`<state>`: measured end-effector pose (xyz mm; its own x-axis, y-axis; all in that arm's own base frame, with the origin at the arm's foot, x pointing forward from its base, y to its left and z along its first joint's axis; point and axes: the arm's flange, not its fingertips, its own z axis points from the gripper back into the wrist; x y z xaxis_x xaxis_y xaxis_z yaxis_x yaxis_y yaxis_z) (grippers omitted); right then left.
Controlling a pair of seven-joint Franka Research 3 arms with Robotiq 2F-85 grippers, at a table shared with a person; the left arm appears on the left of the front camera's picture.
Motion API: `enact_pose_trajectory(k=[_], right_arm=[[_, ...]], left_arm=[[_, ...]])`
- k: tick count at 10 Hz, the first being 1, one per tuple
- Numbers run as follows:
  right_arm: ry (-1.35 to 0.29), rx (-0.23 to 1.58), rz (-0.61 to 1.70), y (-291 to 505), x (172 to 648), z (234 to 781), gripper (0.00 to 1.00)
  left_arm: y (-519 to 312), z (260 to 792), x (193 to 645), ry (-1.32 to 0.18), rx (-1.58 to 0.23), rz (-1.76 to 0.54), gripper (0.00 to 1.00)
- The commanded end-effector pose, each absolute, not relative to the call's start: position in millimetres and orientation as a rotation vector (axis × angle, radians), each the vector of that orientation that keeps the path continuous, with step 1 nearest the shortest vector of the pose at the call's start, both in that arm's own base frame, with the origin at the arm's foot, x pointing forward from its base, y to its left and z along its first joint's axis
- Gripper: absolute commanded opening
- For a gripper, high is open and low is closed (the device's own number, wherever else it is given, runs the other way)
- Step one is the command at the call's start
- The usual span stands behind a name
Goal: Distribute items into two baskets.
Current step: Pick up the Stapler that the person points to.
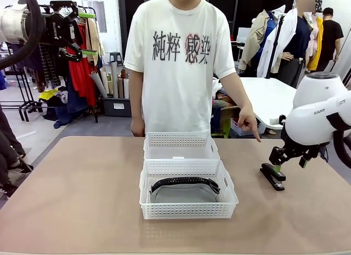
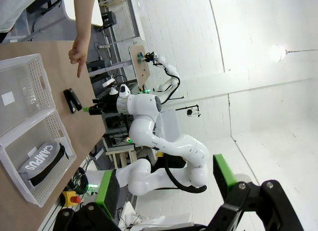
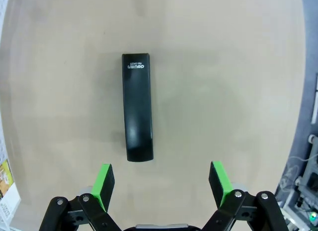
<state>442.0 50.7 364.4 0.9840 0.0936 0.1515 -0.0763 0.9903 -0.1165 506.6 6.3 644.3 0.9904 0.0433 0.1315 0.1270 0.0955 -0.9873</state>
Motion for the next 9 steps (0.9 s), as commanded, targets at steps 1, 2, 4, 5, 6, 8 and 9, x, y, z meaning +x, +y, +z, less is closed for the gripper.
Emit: enact_pose_trajectory(k=[1, 2, 4, 5, 6, 8, 9], right_arm=[[-0.134, -0.137, 0.052, 62, 452, 353, 1.0], [-0.124, -0.136, 0.046, 65, 456, 348, 1.0], [-0.095, -0.128, 0.036, 72, 461, 340, 1.0], [-0.081, -0.13, 0.03, 74, 463, 335, 1.0], [-0.067, -0.129, 0.019, 75, 467, 331, 1.0], [-0.056, -0.12, 0.044, 76, 472, 328, 0.83], [-0.058, -0.123, 0.03, 78, 476, 327, 0.63]], left_arm=[[7, 645, 506, -0.14, -1.476, -0.063, 1.0], [7, 645, 506, -0.14, -1.476, -0.063, 1.0], [7, 645, 506, -0.14, -1.476, -0.063, 1.0], [7, 645, 506, -0.14, -1.476, -0.063, 1.0], [7, 645, 506, -0.14, -1.476, -0.063, 1.0], [7, 645, 506, -0.14, -1.476, -0.063, 1.0], [7, 645, 506, -0.14, -1.476, -0.063, 1.0]])
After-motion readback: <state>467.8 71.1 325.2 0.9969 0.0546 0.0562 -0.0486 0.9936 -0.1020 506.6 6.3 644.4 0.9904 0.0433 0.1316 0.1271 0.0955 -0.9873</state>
